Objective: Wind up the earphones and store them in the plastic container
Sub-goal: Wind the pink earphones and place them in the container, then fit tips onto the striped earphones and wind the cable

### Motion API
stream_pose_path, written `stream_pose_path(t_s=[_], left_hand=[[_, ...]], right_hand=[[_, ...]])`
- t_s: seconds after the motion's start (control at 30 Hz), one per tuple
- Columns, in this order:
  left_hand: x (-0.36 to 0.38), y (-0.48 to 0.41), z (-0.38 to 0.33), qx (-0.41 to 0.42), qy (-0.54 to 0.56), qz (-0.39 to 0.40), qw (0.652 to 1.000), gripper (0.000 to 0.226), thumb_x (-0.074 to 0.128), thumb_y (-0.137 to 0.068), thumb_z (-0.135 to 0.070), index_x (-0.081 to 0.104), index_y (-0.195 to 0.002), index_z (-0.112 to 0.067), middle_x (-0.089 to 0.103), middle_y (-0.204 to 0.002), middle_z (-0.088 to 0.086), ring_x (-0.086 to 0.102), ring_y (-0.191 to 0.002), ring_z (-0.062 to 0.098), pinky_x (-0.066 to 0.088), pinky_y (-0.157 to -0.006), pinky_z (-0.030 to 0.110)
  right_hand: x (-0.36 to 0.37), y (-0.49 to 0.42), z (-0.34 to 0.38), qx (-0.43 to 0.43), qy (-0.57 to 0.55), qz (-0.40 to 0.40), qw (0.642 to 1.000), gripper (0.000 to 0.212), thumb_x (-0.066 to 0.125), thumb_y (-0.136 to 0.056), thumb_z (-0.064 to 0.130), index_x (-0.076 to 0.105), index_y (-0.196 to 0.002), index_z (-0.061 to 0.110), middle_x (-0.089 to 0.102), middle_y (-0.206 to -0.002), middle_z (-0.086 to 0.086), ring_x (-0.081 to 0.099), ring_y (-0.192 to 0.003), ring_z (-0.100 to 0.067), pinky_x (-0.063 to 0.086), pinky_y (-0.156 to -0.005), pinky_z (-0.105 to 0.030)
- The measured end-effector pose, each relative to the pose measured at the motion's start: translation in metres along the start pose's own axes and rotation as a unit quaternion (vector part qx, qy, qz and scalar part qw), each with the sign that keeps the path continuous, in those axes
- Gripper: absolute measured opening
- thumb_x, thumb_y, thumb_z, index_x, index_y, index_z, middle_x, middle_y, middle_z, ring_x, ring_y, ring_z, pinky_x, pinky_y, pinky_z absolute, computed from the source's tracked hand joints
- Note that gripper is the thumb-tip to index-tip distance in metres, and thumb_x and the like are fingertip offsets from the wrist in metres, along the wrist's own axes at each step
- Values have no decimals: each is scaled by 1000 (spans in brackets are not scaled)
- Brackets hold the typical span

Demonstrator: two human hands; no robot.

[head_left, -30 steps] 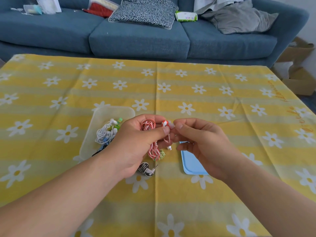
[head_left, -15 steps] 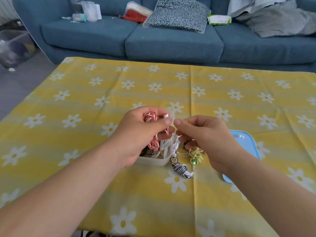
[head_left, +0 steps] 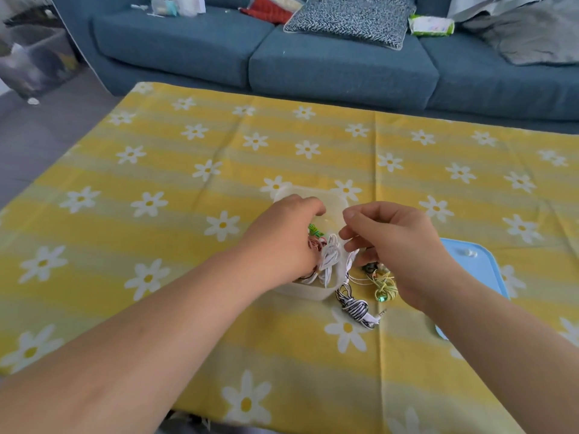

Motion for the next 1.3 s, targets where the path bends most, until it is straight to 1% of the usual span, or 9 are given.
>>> stream_pose_path(t_s=[0.17, 0.3, 0.37, 0.5, 0.87, 1.0, 1.1, 1.2, 1.3], left_hand=[[-3, 8, -7, 48, -55, -40, 996, 21, 72, -84, -14, 72, -104, -21, 59, -102, -4, 61, -95, 22, 53, -78, 39], [-10, 25, -50, 162, -15, -113, 980, 10, 69, -86, -16, 72, -94, -20, 59, -92, -7, 54, -84, 15, 50, -70, 36], [10, 35, -72, 200, -25, -41, 979, 11, 65, -88, -14, 71, -94, -21, 58, -92, -7, 57, -82, 17, 50, -70, 37], [61, 50, -93, 186, -265, 138, 936, 27, 68, -89, -10, 63, -113, -19, 60, -111, 4, 65, -100, 32, 39, -64, 37], [82, 47, -110, 103, -349, 179, 914, 29, 64, -92, -12, 57, -119, -19, 54, -115, 4, 64, -108, 31, 38, -68, 37], [53, 40, -129, 114, -176, 29, 977, 13, 52, -89, -34, 49, -97, -24, 58, -92, -6, 62, -87, 25, 40, -63, 36], [39, 30, -124, -6, 114, 39, 993, 16, 56, -81, -38, 56, -82, -22, 61, -71, 2, 54, -63, 19, 41, -58, 33], [43, 25, -117, -119, 411, 87, 900, 13, 56, -81, -30, 58, -72, -20, 60, -74, 18, 46, -46, 20, 33, -47, 27], [45, 28, -119, -134, 553, 117, 814, 13, 64, -89, -15, 54, -81, -13, 56, -72, 12, 46, -46, 22, 34, -45, 26]], right_hand=[[-6, 4, -2, 8, 17, 11, 1000, 10, 72, -93, 18, 75, -96, 9, 76, -77, -8, 67, -63, -17, 49, -57, -34], [-17, 9, -1, 7, 70, 22, 997, 8, 70, -92, 15, 76, -93, 10, 73, -68, -3, 64, -58, -15, 48, -51, -28], [-27, 14, -4, 10, 116, 29, 993, 9, 68, -92, 14, 76, -90, 10, 72, -64, -3, 64, -55, -12, 47, -50, -28], [-50, 25, -17, 29, 216, 51, 975, 19, 67, -92, 23, 76, -83, 9, 76, -73, -6, 65, -58, -13, 49, -51, -30], [-93, 64, -48, 90, 247, 150, 953, 20, 65, -95, 25, 74, -89, 9, 77, -78, -8, 64, -61, -13, 47, -56, -33], [-104, 69, -50, 82, 218, 168, 958, 11, 64, -95, 17, 74, -100, 16, 77, -87, -9, 69, -71, -15, 53, -60, -35], [-109, 69, -48, 67, 151, 162, 973, 32, 75, -81, 25, 73, -113, 29, 76, -103, 1, 72, -90, -23, 60, -80, -43], [-107, 70, -42, 54, 72, 185, 979, 49, 79, -75, 28, 70, -122, 33, 74, -116, 9, 70, -107, -14, 54, -101, -46], [-98, 74, -36, 61, -12, 237, 970, 41, 66, -83, 13, 69, -123, 17, 74, -121, -5, 68, -117, -23, 52, -104, -44]])
Point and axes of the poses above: each hand's wrist, its own y-axis away from the middle knuckle, its own x-axis out of the palm, z = x × y, the point moved 6 cm from there along -y, towards the middle knuckle
